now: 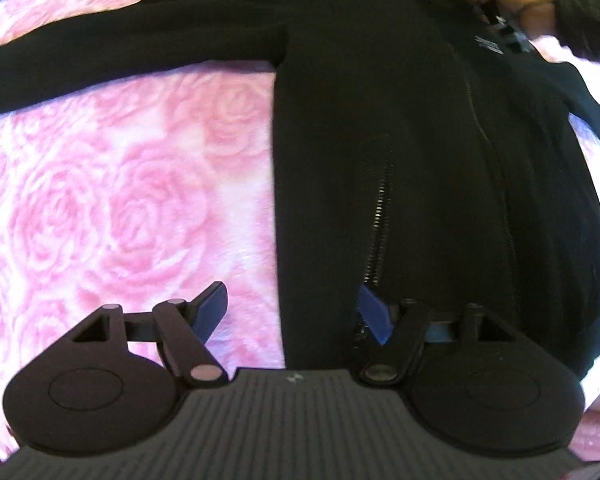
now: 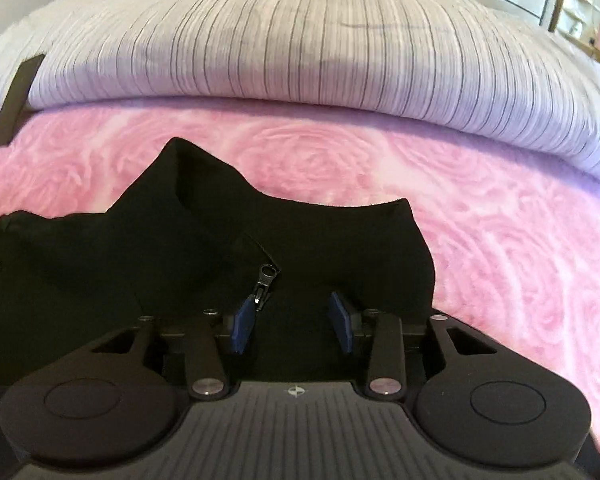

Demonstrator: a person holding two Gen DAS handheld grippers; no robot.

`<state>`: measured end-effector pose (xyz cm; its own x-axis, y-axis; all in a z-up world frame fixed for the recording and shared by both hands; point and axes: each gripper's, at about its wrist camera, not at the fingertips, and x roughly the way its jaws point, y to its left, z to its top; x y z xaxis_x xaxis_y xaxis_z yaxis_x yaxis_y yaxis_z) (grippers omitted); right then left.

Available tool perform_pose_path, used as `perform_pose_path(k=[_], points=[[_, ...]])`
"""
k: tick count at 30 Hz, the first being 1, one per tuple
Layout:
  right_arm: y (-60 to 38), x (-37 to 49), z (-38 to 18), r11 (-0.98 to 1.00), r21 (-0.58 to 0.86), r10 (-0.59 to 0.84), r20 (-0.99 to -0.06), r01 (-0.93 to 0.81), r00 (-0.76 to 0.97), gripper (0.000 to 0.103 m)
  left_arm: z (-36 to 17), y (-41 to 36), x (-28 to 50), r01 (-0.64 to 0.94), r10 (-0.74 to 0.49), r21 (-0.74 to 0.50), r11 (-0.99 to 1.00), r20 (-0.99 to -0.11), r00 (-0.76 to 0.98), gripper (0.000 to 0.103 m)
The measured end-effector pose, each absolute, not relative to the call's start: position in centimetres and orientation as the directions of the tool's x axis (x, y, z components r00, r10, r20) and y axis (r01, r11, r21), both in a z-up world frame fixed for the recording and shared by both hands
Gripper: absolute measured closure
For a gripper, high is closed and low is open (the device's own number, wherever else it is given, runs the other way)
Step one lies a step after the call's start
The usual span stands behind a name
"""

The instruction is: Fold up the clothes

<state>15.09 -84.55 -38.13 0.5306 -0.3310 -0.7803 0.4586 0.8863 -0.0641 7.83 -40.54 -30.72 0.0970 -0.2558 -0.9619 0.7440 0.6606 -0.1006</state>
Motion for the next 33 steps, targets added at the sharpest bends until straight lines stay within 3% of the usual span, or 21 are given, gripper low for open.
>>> perform_pose_path(k=[4,6,7,13,17,21,26,33], points=[[-83.3,12.4,-37.2,0.881,0.015,-0.292,-0.769,0.473,0.568,0.060,-30.6,-40.5,7.7,0.737,-0.256,-0.079,0.672,-0.958,0.131,0.033],[-82.0,9.4,-36.2,0.878,0.031,-0.285,-0.768,0.478,0.573,0.044,-30.4,-40.6,7.4,0.740,-0.269,-0.082,0.667,-0.953,0.137,0.031],[-81.3,7.6,-35.8,0.873,0.044,-0.278,-0.774,0.485,0.569,0.042,-30.4,-40.6,7.3,0.746,-0.278,-0.087,0.661,-0.951,0.136,0.029],[-74.6,-6.1,-35.2,0.839,0.086,-0.225,-0.845,0.538,0.486,0.037,-32.9,-39.5,5.8,0.767,-0.279,-0.148,0.624,-0.959,0.042,0.025],[-69.5,-15.9,-36.3,0.774,0.050,-0.224,-0.911,0.631,0.346,0.032,-34.9,-36.9,4.8,0.794,-0.202,-0.108,0.598,-0.979,0.019,0.027],[-64.8,-24.0,-35.0,0.694,-0.004,-0.271,-0.928,0.720,0.256,0.027,-34.1,-33.3,4.2,0.796,-0.235,-0.138,0.590,-0.972,0.005,0.026],[-59.2,-28.7,-32.9,0.634,-0.034,-0.285,-0.939,0.773,0.193,0.024,-33.2,-31.1,2.1,0.838,-0.227,-0.115,0.533,-0.974,0.011,0.026],[-55.8,-29.9,-26.1,0.547,0.014,-0.347,-0.906,0.837,0.242,0.021,-27.1,-32.1,-0.3,0.866,-0.326,-0.124,0.485,-0.944,0.047,0.026]])
